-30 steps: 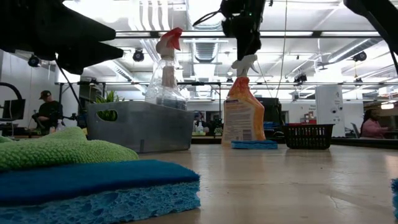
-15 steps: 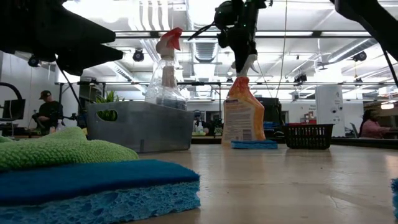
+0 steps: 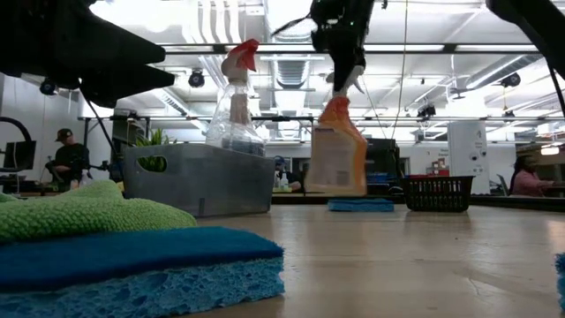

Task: Pick & Place Kitchen Items
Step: Put the orange spray bottle into the gray bin

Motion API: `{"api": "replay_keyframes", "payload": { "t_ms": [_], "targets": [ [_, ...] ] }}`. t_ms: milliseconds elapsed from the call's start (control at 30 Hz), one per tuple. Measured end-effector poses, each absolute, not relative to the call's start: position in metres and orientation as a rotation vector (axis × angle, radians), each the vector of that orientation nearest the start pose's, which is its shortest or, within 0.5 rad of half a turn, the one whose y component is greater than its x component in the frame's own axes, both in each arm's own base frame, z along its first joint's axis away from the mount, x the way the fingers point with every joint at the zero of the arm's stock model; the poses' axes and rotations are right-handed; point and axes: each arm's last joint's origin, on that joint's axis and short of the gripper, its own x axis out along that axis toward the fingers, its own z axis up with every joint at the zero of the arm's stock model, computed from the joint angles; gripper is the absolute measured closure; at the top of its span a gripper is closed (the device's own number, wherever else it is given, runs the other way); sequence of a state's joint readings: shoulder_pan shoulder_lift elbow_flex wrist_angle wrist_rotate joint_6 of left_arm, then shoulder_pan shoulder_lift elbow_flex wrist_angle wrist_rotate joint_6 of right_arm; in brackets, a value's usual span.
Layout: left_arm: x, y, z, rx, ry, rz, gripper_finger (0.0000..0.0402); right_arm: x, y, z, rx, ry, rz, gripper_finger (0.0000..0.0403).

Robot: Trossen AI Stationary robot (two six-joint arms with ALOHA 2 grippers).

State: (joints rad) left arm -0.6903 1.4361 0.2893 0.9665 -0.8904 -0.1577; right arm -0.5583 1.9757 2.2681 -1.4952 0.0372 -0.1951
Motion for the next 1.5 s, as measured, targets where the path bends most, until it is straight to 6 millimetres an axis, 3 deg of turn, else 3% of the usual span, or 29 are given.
{"api": "replay_keyframes", "payload": {
  "t_ms": [333, 600, 767, 967, 1333, 1500],
  "targets": [
    [0.187, -0.125, 0.151, -0.026, 0.112, 0.216, 0.0114, 0.295, -0.171, 0.460, -0.019, 0.787, -0.446, 0.0272],
    [0.186, -0.128, 0.152, -0.015, 0.112, 0.196, 0.0114, 0.277, -0.138, 0.513, -0.109, 0.431, -0.341, 0.0272],
    [0.178, -0.134, 0.169, 0.044, 0.035, 0.153, 0.0115, 0.285, -0.120, 0.520, -0.124, 0.357, -0.249, 0.0272],
    [0.163, -0.136, 0.199, 0.159, -0.073, 0.120, 0.0119, 0.308, -0.100, 0.518, -0.164, 0.308, -0.157, 0.0272],
    [0.121, -0.132, 0.233, 0.201, -0.110, 0.028, 0.0120, 0.326, -0.071, 0.507, -0.162, 0.355, -0.043, 0.0272],
    [0.117, -0.129, 0.239, 0.217, -0.129, 0.033, 0.0120, 0.340, -0.053, 0.498, -0.141, 0.383, 0.037, 0.0272]
  ]
}}
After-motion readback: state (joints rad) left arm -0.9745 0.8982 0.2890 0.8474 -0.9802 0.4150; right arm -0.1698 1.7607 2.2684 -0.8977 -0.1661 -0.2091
